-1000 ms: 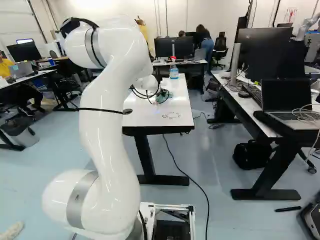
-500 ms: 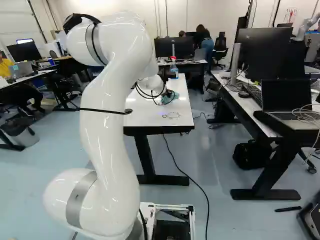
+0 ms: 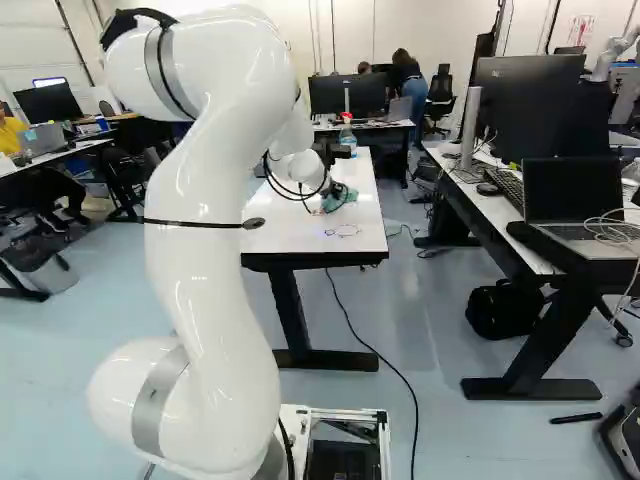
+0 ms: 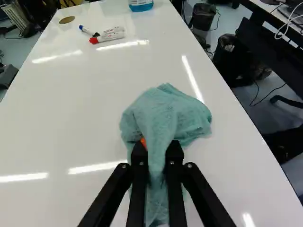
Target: Clean the table with the green towel
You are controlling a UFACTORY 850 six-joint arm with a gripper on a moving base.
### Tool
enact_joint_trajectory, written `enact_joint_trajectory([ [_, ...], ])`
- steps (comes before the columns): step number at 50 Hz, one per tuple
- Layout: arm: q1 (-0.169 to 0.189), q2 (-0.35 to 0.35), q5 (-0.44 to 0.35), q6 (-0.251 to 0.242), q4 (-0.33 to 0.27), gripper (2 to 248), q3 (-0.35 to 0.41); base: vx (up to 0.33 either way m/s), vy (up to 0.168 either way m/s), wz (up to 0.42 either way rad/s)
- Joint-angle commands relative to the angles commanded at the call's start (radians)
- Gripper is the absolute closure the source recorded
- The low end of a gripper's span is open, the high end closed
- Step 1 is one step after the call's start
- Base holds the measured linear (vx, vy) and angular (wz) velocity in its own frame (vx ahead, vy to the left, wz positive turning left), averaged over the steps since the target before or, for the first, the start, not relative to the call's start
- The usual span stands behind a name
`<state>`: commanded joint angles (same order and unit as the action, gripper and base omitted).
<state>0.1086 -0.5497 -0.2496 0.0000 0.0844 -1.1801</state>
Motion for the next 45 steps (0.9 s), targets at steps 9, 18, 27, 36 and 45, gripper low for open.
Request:
enact_joint_trajectory([
  [9, -0.022, 0.012, 0.000, 0.000, 0.000, 205, 0.016, 0.000, 0.000, 0.000],
  [18, -0.046, 0.016, 0.000, 0.000, 0.000, 205, 0.022, 0.000, 0.000, 0.000],
  [27, -0.070, 0.010, 0.000, 0.000, 0.000, 205, 0.013, 0.000, 0.000, 0.000],
  [36, -0.090, -0.011, 0.000, 0.000, 0.000, 205, -0.015, 0.000, 0.000, 0.000],
  [45, -0.099, -0.046, 0.000, 0.000, 0.000, 205, -0.062, 0.000, 0.000, 0.000],
])
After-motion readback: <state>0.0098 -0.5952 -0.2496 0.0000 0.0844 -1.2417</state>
